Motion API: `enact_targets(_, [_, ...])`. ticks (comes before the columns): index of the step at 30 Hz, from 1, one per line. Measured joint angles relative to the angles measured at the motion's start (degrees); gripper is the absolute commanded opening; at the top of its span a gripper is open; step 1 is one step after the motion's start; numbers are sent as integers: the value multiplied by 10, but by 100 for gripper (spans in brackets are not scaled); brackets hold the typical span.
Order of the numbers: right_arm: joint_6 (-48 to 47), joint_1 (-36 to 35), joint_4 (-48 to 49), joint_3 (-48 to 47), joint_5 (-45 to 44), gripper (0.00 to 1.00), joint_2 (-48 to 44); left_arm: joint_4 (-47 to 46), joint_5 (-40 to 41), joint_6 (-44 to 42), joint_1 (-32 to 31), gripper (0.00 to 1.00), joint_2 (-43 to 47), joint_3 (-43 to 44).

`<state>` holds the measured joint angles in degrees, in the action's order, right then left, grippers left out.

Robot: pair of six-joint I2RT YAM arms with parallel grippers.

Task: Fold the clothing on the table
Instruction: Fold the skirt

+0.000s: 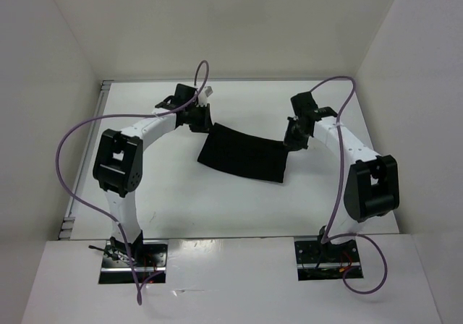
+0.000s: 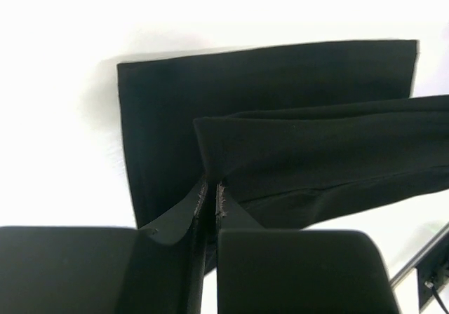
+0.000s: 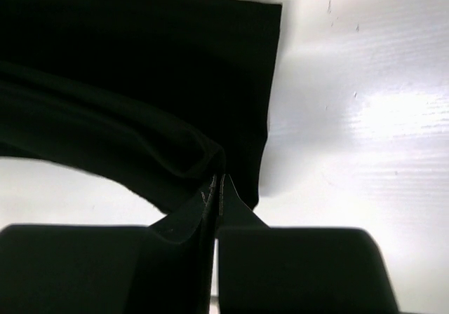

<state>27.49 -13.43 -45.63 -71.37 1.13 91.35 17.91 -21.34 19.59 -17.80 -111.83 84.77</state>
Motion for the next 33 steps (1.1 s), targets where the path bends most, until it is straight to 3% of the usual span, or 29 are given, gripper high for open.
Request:
enact_targets(27, [32, -3, 102, -9, -96, 0, 94, -5, 22, 1, 0, 2, -69, 28])
enact_targets(30, [32, -7, 105, -21, -110, 3, 110, -4, 25, 1, -1, 11, -71, 32])
enact_targets(31, [32, -10, 105, -26, -118, 6, 115, -3, 27, 1, -1, 25, -74, 36])
enact_targets(32, [34, -12, 106, -31, -126, 16, 121, -3, 29, 1, -1, 38, -75, 40])
enact_targets(33, [36, -15, 105, -35, -134, 20, 124, -2, 35, -1, -1, 43, -77, 44])
